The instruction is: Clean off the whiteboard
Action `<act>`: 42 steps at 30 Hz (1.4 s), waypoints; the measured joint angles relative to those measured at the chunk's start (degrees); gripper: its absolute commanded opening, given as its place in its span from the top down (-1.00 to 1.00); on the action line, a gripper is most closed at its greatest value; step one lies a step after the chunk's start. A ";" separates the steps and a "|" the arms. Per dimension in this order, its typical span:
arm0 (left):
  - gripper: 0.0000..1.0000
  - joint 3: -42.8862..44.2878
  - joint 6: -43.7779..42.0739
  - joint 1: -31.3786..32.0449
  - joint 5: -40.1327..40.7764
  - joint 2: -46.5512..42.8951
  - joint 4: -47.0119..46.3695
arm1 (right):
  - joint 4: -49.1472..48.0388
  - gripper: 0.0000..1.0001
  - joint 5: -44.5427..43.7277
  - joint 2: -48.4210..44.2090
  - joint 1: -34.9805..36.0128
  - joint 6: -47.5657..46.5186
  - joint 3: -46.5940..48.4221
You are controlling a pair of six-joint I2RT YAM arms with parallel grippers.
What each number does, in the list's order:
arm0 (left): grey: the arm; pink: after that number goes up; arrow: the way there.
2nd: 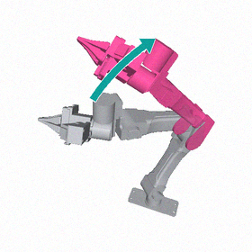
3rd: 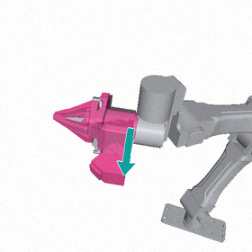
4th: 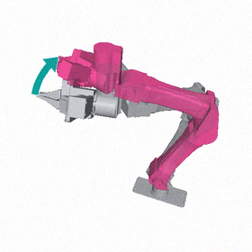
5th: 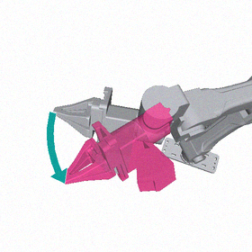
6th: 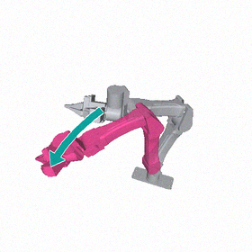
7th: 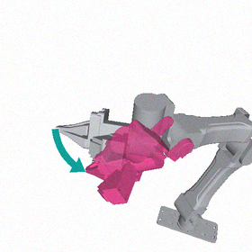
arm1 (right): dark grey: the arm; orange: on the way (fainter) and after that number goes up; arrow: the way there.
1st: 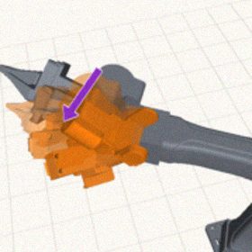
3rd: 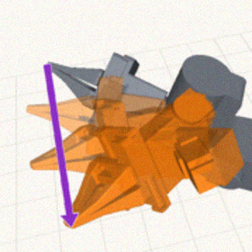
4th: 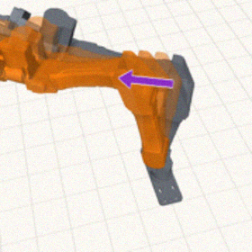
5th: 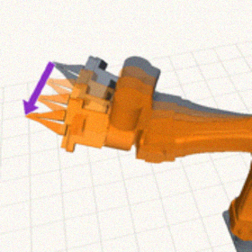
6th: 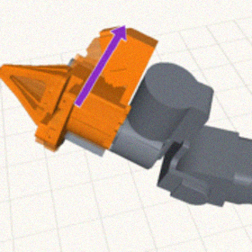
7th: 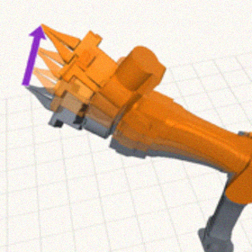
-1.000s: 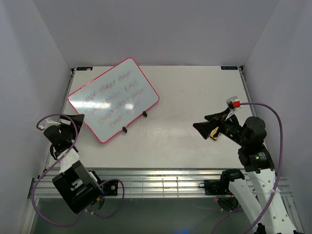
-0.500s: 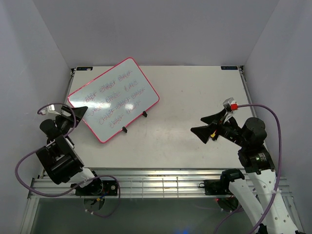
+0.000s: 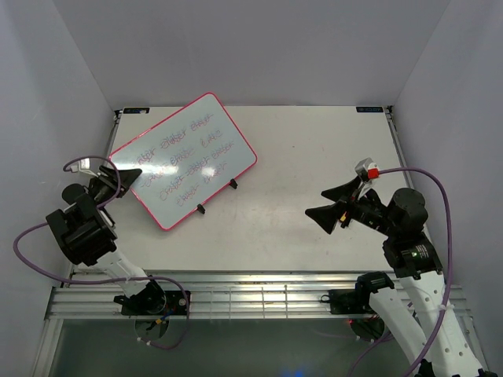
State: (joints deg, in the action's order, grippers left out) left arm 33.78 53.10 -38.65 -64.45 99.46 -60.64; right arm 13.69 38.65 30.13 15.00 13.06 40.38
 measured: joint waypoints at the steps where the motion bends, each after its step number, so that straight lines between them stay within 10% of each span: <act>1: -0.27 0.33 0.28 0.17 -0.31 0.70 -0.57 | 0.09 -0.88 -0.22 -0.02 0.02 -0.04 0.02; 19: 0.26 1.92 9.77 0.81 -3.78 8.37 -15.06 | 2.60 -0.94 -1.01 2.25 0.13 -0.61 1.09; 24: 1.00 1.92 12.04 0.90 -4.22 8.17 -16.87 | 2.71 -0.94 -1.01 2.54 0.13 -0.76 1.09; 42: 1.00 6.05 17.55 1.38 -6.05 4.96 -15.30 | 2.86 -0.96 -0.94 2.86 0.44 -1.29 1.62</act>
State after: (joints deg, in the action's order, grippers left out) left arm 39.83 70.65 -37.28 -70.50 104.42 -75.94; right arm 16.56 37.71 32.99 15.44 11.77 42.00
